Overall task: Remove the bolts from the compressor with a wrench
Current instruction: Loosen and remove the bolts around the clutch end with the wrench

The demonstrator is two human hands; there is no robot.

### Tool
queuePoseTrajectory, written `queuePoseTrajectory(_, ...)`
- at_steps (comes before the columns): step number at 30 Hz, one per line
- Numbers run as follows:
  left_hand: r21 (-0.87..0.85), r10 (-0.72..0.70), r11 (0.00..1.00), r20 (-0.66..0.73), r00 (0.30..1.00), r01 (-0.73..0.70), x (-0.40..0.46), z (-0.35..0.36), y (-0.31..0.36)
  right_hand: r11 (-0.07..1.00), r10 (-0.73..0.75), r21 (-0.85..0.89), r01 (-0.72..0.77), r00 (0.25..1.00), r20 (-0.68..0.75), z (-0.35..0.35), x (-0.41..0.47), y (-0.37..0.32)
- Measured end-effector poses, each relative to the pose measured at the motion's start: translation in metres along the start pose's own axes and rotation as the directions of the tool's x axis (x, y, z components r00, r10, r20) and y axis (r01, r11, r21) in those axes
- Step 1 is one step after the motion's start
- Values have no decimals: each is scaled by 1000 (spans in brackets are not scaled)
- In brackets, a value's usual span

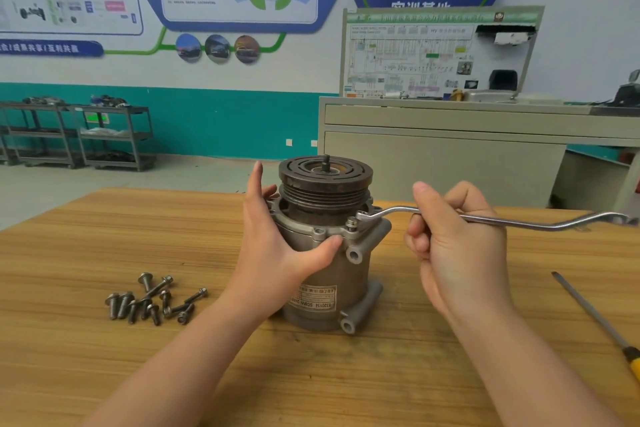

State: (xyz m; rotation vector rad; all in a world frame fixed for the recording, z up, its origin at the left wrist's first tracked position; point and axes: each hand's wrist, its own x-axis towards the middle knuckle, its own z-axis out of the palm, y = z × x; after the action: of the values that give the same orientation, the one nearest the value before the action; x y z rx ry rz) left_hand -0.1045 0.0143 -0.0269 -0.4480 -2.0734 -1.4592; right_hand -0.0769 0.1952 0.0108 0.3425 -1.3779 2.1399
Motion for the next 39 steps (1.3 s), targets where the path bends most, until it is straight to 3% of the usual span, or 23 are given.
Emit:
queuePoseTrajectory(5, 89, -9, 996, -70, 998, 15, -3, 1, 7, 859, -364, -361, 363, 929, 67, 8, -19, -4)
queuePoseTrajectory(8, 128, -5, 991, -149, 989, 25, -13, 11, 16, 621, -576, -551, 558, 801, 161, 14, -28, -1)
queuePoseTrajectory(10, 160, 16, 987, -219, 976, 20, -22, 22, 21, 461, -672, -634, 620, 711, 206, 18, -34, 1)
queuePoseTrajectory(13, 190, -21, 979, -260, 965, 72, -33, 33, 29, 335, -688, -691, 640, 667, 284, 24, -41, -2)
queuePoseTrajectory(18, 153, -70, 979, -363, 929, 133, -21, 35, 41, 233, -471, -807, 542, 789, 394, 51, -54, -14)
queuePoseTrajectory(20, 153, -65, 981, -312, 948, 117, -24, 34, 41, 229, -457, -836, 499, 813, 361, 51, -59, -12)
queuePoseTrajectory(21, 163, -58, 981, -258, 964, 103, -30, 32, 41, 279, -465, -843, 459, 833, 300, 47, -60, -12)
queuePoseTrajectory(23, 188, -47, 978, -224, 973, 91, -35, 30, 38, 575, -391, -757, 310, 917, 78, 33, -61, -12)
queuePoseTrajectory(24, 200, -31, 977, -223, 974, 77, -35, 30, 35, 757, -299, -615, 220, 954, -27, 25, -58, -12)
queuePoseTrajectory(26, 213, -5, 976, -224, 975, 54, -34, 31, 32, 954, -53, -300, 18, 993, -110, 7, -45, -15)
queuePoseTrajectory(28, 210, 17, 977, -232, 973, 33, -33, 32, 30, 973, 230, 5, -231, 971, -65, -7, -26, -15)
queuePoseTrajectory(31, 222, 43, 975, -245, 968, 13, -33, 32, 28, 798, 559, 247, -550, 828, 42, -12, 12, -9)
queuePoseTrajectory(35, 251, 70, 968, -262, 963, -2, -33, 34, 27, 688, 690, 126, -714, 699, 188, -1, 47, 2)
queuePoseTrajectory(39, 266, 64, 964, -276, 959, 12, -32, 33, 26, 705, 685, 9, -709, 684, 251, 2, 56, 7)
